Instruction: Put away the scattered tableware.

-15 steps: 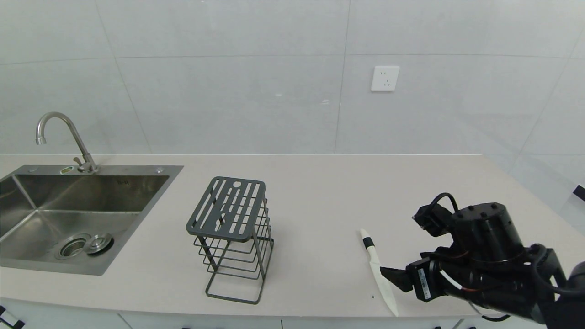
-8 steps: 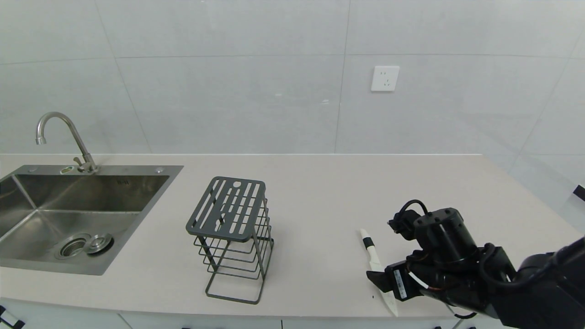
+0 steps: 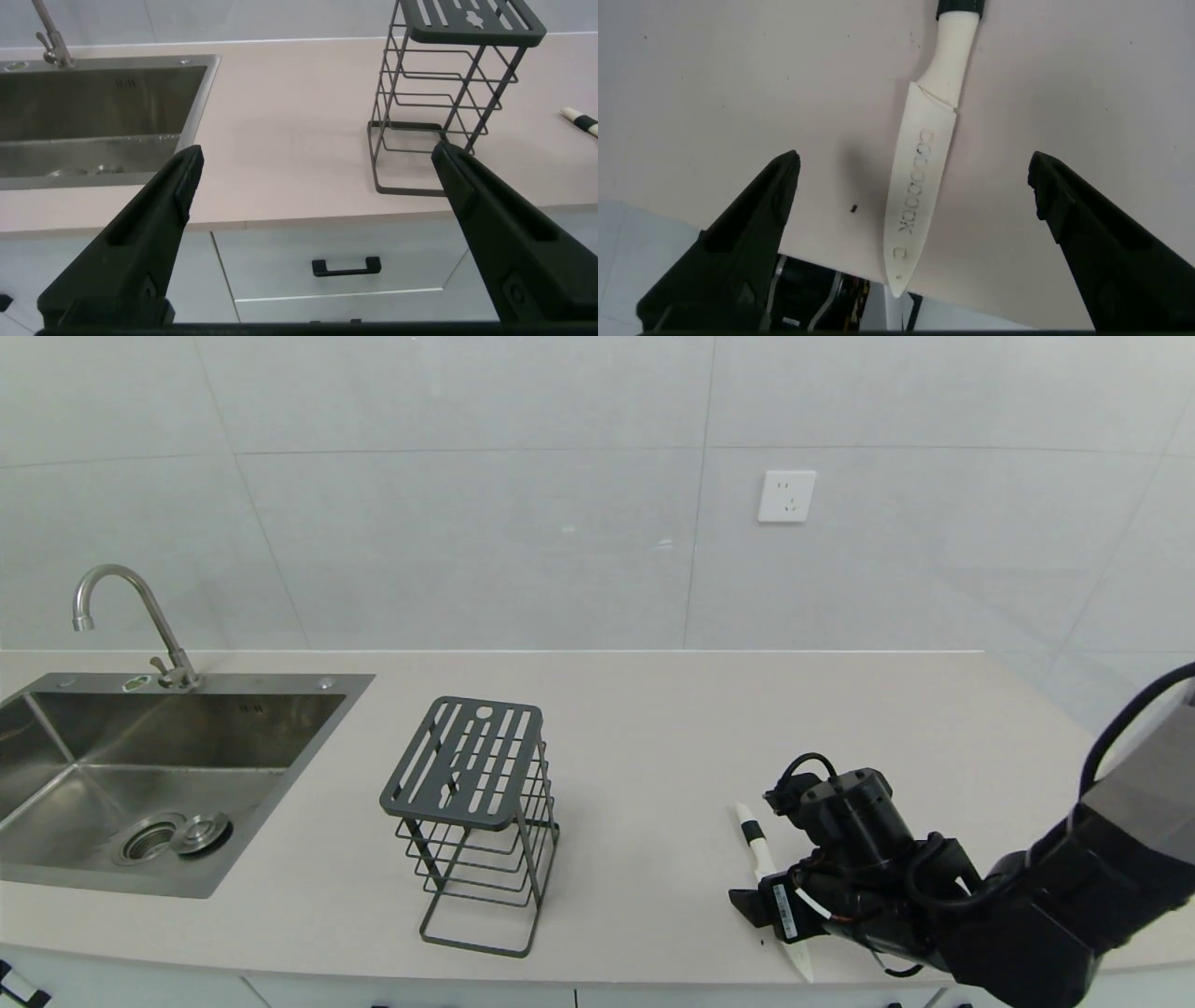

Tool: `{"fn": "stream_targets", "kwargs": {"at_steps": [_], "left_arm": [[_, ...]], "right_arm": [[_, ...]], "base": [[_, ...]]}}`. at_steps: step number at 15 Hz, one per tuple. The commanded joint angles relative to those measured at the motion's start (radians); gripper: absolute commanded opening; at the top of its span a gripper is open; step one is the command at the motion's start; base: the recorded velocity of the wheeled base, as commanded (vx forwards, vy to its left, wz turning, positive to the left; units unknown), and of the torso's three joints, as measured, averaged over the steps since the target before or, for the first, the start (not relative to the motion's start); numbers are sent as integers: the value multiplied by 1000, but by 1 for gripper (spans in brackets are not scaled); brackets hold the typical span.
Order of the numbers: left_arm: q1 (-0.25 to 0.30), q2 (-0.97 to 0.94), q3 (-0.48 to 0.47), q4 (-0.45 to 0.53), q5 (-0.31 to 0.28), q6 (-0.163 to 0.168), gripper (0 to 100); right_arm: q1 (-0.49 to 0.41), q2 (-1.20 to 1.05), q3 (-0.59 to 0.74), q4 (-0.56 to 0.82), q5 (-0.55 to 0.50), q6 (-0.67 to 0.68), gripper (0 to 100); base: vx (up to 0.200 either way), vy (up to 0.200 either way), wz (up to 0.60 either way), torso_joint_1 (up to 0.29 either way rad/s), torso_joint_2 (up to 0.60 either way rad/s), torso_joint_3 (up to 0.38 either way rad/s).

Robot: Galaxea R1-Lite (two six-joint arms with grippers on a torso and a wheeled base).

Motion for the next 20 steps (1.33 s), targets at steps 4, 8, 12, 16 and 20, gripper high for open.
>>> {"fn": "stream_targets", "kwargs": {"at_steps": [4, 8, 12, 16, 20], "left_arm": [[0, 0, 0, 0, 0, 0, 100], [0, 0, 0, 0, 0, 0, 100], [0, 0, 0, 0, 0, 0, 100], [0, 0, 0, 0, 0, 0, 100], [0, 0, 0, 0, 0, 0, 100]], "right_arm": [[-24, 89, -35, -30, 1, -9, 100], [-18, 92, -40, -31, 3, -11, 100], [-24, 110, -73, -36, 1, -12, 100], [-23, 130, -67, -35, 1, -20, 100], [-24, 158, -46, -28, -2, -20, 0]], "base": [[0, 0, 0, 0, 0, 0], [0, 0, 0, 0, 0, 0], [0, 0, 0, 0, 0, 0], [0, 0, 0, 0, 0, 0], [0, 0, 0, 0, 0, 0]]}}
